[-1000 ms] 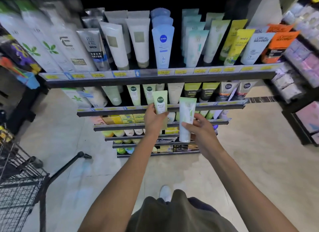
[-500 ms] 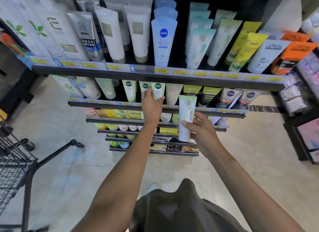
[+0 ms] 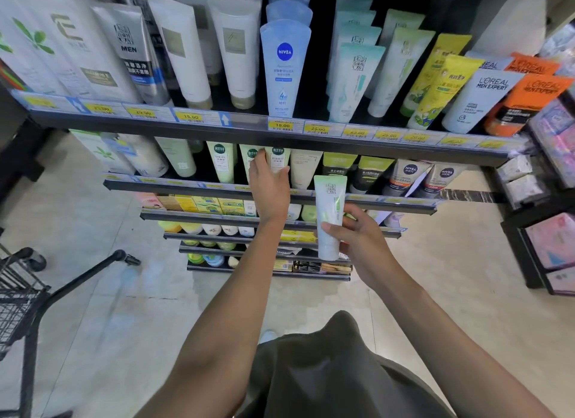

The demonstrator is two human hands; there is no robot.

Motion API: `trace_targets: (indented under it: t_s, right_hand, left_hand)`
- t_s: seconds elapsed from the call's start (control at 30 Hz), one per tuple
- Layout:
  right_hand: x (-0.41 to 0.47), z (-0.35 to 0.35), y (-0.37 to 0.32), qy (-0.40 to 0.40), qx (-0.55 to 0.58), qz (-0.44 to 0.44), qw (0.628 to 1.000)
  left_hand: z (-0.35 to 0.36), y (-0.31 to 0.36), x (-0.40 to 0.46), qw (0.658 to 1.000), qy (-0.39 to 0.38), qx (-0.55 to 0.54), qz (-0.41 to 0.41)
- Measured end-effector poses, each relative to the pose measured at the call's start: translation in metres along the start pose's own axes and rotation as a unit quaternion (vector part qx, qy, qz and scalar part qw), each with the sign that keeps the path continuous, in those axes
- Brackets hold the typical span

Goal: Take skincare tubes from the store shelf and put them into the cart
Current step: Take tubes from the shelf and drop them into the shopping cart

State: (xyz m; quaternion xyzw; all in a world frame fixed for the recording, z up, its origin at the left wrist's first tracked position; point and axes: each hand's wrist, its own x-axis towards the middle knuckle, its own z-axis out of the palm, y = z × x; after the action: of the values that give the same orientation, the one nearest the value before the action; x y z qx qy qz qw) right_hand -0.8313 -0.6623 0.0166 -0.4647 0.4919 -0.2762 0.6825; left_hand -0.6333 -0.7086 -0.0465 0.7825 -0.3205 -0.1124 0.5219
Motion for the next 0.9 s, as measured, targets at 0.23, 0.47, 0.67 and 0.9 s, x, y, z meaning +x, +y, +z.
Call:
trace_targets:
  t_s: [0.23, 0.47, 0.67, 0.9]
  right_hand:
    - [-0.001, -0.005, 0.006, -0.004, -0.018, 0.004, 1.0]
    - [-0.002, -0.007, 0.005, 0.001, -0.012, 0.01, 1.0]
    - [-0.003, -0.011, 0.003, 0.008, -0.007, 0.01, 1.0]
    - [-0.004, -0.016, -0.003, 0.012, 0.001, -0.005, 1.0]
  left_hand:
    - [0.01, -0.005, -0.007, 0.999, 0.015, 0.038, 0.017]
    - [0.017, -0.008, -0.012, 0.998, 0.01, 0.054, -0.034]
    - [0.02, -0.009, -0.01, 0.996, 0.011, 0.061, -0.062]
    - [0.016, -0.009, -0.012, 0.996, 0.003, 0.065, -0.056]
